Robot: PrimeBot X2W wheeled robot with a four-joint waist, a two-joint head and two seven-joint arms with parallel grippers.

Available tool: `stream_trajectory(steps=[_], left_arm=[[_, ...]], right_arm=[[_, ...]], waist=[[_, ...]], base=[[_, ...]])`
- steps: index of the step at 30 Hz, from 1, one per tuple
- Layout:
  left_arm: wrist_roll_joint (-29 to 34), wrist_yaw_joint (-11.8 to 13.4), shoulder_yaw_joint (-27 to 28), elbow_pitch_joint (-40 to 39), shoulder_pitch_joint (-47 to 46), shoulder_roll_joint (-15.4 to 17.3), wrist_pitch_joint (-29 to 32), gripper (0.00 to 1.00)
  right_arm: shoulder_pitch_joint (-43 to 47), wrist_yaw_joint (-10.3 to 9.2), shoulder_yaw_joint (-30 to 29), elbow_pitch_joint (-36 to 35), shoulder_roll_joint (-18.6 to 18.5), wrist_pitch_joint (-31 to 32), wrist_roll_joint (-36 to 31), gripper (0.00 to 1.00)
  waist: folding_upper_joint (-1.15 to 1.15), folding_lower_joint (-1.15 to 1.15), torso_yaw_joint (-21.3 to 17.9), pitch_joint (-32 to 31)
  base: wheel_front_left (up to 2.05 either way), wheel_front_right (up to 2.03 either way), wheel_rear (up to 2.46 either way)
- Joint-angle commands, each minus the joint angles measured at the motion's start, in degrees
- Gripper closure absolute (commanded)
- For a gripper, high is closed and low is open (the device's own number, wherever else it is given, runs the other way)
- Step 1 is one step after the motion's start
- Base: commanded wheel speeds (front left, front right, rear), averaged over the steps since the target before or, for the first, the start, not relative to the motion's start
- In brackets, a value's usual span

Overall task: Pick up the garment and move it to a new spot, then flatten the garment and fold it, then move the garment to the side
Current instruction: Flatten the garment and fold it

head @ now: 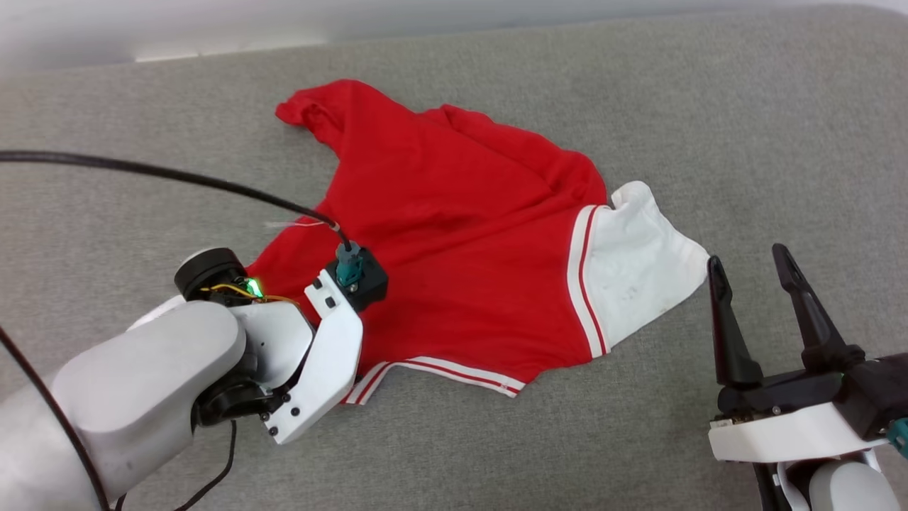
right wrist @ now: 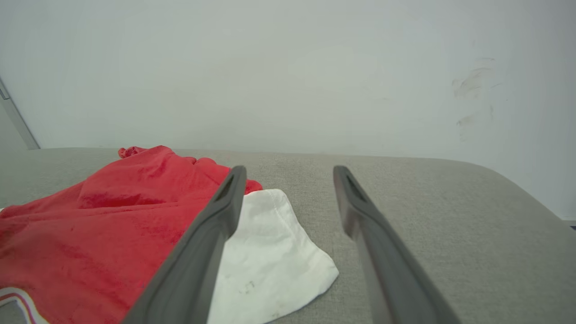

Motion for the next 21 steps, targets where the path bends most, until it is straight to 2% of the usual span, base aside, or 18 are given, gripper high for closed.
stream_trajectory(steps=[1, 10, 11, 12, 21], left_arm=[[0.2, 0.0, 0.1, 0.6, 0.5, -0.2, 0.2, 0.0], [3.2, -0.1, -1.4, 2.9, 7.5, -3.3, 4.9, 0.0], [4.0, -0.1, -1.4, 3.0, 7.7, -3.7, 4.3, 0.85], [4.7, -0.1, -1.4, 3.2, 7.4, -4.2, 3.4, 1.0], [8.1, -0.1, -0.1, -0.3, -1.3, -7.4, -10.5, 1.0]], right_arm=[[-1.0, -0.04, 0.0, -0.2, -0.3, -0.1, 0.3, 0.0], [-2.4, -0.04, -0.1, 0.3, -0.1, -0.1, 0.3, 0.0], [-2.5, -0.04, -0.1, 0.4, -0.1, -0.1, 0.3, 0.0], [-2.6, -0.04, -0.1, 0.5, 0.0, -0.1, 0.3, 0.0], [-1.7, -0.04, -1.3, 1.2, -0.2, -0.1, 0.5, 0.0]], waist=[[0.0, 0.0, -0.9, 1.2], [0.0, 0.0, -1.8, 4.0], [0.0, 0.0, -1.8, 4.0], [0.0, 0.0, -1.7, 4.0], [0.0, 0.0, -0.5, 1.4]], base=[[0.0, 0.0, 0.0], [0.0, 0.0, 0.0], [0.0, 0.0, 0.0], [0.0, 0.0, 0.0], [0.0, 0.0, 0.0]])
